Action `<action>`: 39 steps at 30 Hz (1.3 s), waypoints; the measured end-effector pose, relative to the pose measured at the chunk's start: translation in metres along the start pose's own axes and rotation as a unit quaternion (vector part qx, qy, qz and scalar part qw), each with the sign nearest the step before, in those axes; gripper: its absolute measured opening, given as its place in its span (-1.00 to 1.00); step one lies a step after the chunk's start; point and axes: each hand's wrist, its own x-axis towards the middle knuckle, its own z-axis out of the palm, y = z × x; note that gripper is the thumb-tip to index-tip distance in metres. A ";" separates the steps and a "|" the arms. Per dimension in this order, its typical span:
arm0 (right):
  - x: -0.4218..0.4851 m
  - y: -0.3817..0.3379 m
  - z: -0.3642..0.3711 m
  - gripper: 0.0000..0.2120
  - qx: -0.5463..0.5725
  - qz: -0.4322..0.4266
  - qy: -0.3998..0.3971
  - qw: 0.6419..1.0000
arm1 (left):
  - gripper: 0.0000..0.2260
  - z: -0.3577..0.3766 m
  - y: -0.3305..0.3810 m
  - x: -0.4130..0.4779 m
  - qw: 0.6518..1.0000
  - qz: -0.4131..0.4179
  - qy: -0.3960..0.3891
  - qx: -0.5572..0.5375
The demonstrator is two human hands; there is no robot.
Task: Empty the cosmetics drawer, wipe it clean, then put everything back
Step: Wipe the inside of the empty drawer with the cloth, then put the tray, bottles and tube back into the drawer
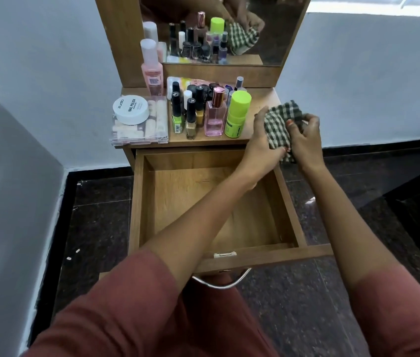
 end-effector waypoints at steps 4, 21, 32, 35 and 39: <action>0.032 -0.004 0.006 -0.56 -0.041 -0.061 -0.034 0.997 | -0.62 0.006 -0.003 0.029 0.994 0.011 0.056 0.098; 0.084 0.006 0.025 -0.52 -0.355 0.006 -0.105 0.929 | -0.54 0.028 -0.016 0.070 0.979 -0.040 0.112 0.166; 0.058 0.001 0.013 -0.62 -0.289 -0.050 0.042 0.955 | -0.51 0.030 -0.012 0.034 0.976 0.026 0.078 0.201; 0.032 -0.002 0.012 -0.74 -0.213 -0.067 0.078 0.972 | -0.57 0.024 -0.013 0.011 0.978 0.059 0.101 0.172; -0.012 -0.014 0.023 -0.80 -0.094 -0.058 0.077 0.991 | -0.66 0.006 -0.017 -0.022 0.976 0.086 0.144 0.142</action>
